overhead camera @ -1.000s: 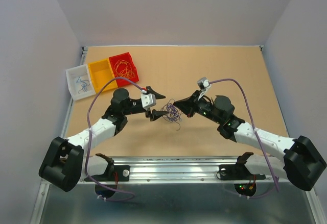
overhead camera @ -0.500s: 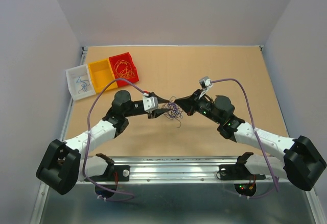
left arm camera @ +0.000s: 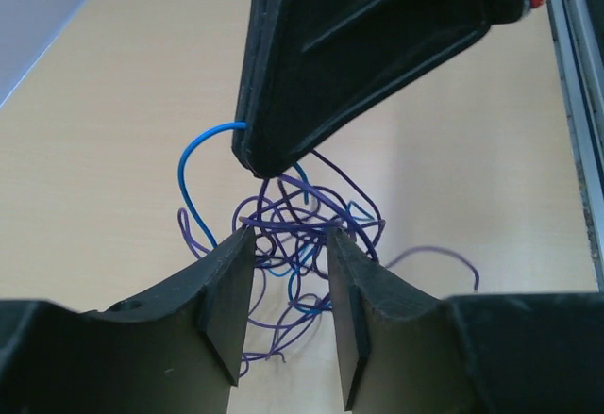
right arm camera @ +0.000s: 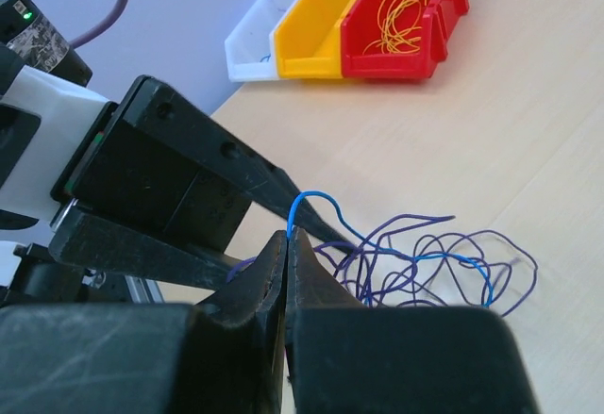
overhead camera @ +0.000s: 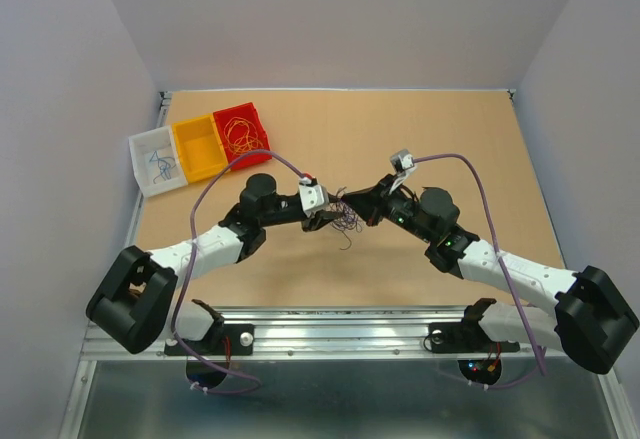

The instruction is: Untangle the cables

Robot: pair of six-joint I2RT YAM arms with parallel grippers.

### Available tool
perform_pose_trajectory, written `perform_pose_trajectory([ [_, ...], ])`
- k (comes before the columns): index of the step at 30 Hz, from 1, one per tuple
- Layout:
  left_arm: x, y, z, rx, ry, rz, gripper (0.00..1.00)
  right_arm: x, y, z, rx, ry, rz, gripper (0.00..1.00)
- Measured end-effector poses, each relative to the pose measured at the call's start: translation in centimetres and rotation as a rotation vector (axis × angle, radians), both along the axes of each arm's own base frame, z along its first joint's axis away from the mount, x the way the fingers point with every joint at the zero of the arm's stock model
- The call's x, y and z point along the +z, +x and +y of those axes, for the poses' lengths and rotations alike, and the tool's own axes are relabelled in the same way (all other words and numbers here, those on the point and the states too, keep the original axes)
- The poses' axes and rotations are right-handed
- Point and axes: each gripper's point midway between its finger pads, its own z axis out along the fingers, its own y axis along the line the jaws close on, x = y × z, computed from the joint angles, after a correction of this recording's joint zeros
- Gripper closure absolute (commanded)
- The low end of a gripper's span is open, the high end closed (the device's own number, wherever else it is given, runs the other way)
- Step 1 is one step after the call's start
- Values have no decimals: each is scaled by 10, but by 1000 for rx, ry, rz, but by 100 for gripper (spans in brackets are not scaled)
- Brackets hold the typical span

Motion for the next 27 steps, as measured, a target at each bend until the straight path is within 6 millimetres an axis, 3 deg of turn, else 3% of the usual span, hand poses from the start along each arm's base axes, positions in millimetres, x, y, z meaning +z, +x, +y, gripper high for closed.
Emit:
perform_pose_trajectory([
  [3,2,9,-2,34,3,-7,39,3,-1,1,6,11,-7,100],
  [4,1,12,-2,48,6,-10,31,4,-1,1,6,13,-9,99],
  [6,2,15,-1,63,5,-18,30,5,-1,1,7,17,-12,100],
  [9,4,17,0,78,2,-25,51,7,-1,1,8,23,-15,99],
  [10,4,18,0,79,2,-26,70,8,-1,1,9,26,-18,99],
  [12,4,18,0,78,3,-32,86,9,-1,2,10,29,-21,99],
  [13,4,18,0,78,3,-27,100,9,-1,2,10,29,-21,100],
  [20,2,19,0,82,17,-37,100,14,1,-3,-19,38,-30,99],
  [24,-2,29,6,148,44,-36,100,32,1,-27,-125,76,-75,99],
  [27,-3,44,19,248,66,-38,100,43,8,-57,-273,101,-100,100],
])
